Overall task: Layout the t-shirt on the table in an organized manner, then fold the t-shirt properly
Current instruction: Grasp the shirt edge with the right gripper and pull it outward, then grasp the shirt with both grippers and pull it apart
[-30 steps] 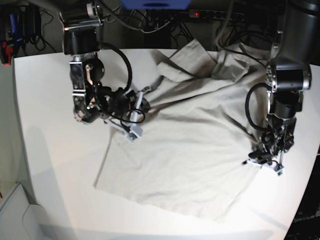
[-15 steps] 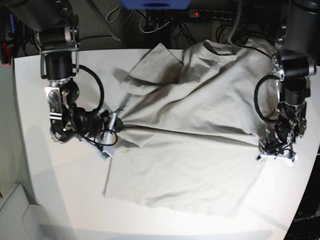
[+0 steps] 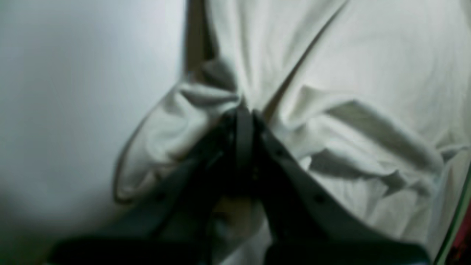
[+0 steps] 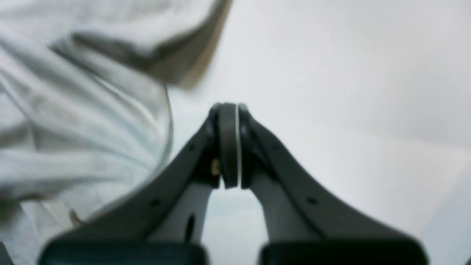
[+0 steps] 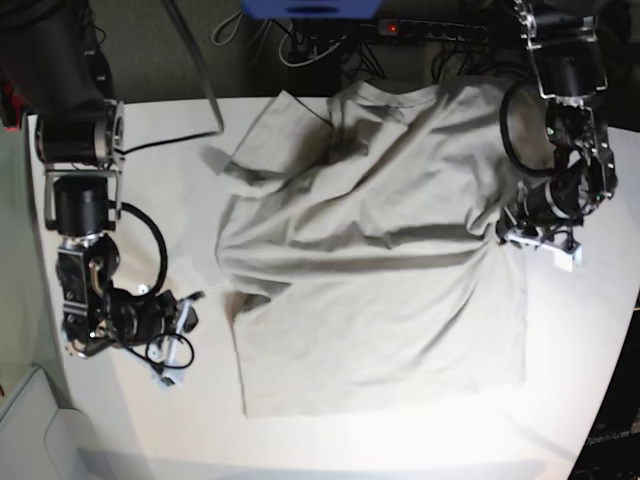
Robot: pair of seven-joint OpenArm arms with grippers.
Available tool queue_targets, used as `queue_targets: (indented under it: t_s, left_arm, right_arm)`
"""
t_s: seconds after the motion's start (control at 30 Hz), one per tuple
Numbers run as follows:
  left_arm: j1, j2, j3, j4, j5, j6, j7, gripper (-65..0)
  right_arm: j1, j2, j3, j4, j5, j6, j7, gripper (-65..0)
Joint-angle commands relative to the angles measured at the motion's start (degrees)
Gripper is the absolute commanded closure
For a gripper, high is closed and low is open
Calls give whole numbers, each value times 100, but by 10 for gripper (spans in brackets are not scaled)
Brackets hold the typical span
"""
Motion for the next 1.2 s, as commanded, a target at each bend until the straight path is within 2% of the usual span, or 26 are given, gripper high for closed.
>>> queue_targets:
  t_s: [0.0, 0.1, 0.23, 0.37, 0.47, 0.57, 0.67, 0.83, 1.03, 1.17]
  left_arm:
    - [54, -81, -91, 241, 213, 179, 283, -1]
    - [106, -90, -364, 909, 257, 179, 485, -1]
    - [71, -134, -812, 1428, 257, 179, 784, -1]
    - [-52, -152, -1058, 1771, 257, 179, 740, -1]
    - [-447, -143, -962, 1674, 327, 170, 723, -1]
    - [-1054, -81, -522, 1191, 766, 170, 661, -1]
    - [-1678, 42, 67, 373, 1338, 170, 186, -1]
    - [-2575, 138, 594, -1280, 1980, 153, -807, -1]
    - [-3146, 244, 1113, -3152, 2120, 135, -2073, -1]
    - [-3164, 385, 1421, -3697, 2120, 135, -2583, -2]
  right_arm:
    - [246, 46, 12, 99, 45, 21, -51, 0]
    - [281, 2, 21, 266, 54, 21, -297, 0]
    - [-202, -174, 21, 1488, 54, 21, -710, 0]
    - [-800, -446, 21, 3000, 54, 21, -1457, 0]
    - [-1371, -771, 30, 4046, 54, 21, -1967, 0]
    - [-1960, -1158, 21, 4811, 36, 21, -2284, 0]
    - [-2567, -1457, 4, 5259, 36, 21, -2398, 0]
    - [-3323, -1774, -14, 5329, 45, 21, -2372, 0]
    - [-3815, -1853, -14, 5321, 45, 21, -2187, 0]
    - [-3974, -1782, -5, 5206, 18, 21, -1914, 0]
